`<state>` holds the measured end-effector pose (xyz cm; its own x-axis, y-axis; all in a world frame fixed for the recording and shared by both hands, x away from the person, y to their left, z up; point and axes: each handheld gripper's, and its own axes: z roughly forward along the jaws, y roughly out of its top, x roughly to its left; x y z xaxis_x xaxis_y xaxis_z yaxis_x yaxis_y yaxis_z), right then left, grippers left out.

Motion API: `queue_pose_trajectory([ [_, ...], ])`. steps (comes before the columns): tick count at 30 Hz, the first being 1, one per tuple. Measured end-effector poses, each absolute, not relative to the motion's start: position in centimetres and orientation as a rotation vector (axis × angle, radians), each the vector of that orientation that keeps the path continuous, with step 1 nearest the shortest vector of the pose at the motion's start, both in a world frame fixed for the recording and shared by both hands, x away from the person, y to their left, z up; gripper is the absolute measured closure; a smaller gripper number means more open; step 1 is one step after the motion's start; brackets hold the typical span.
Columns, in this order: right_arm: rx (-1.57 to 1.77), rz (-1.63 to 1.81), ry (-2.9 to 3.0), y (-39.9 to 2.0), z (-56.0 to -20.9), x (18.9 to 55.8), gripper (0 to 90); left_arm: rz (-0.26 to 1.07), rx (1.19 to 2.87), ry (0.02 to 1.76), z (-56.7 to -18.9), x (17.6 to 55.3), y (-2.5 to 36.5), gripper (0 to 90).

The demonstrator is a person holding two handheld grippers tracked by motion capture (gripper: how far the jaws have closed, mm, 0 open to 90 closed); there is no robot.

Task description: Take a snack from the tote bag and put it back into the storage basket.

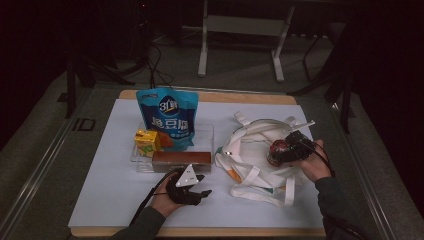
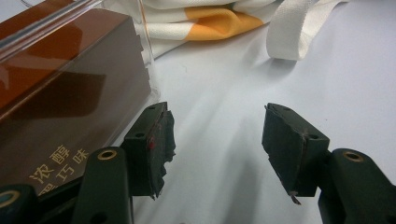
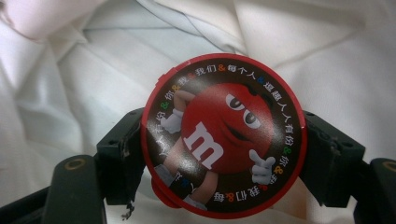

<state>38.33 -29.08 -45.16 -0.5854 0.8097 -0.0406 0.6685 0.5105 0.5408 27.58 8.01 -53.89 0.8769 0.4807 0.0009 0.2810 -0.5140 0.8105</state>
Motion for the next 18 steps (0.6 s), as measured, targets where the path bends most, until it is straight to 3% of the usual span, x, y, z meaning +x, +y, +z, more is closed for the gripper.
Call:
queue_pose_trajectory([
  [18, 1.121, 0.756, 2.495, -27.1, -41.7, 37.3, 25.3, 0.281, 2.141, 0.548, -53.9, 27.6, 8.0, 41.6],
])
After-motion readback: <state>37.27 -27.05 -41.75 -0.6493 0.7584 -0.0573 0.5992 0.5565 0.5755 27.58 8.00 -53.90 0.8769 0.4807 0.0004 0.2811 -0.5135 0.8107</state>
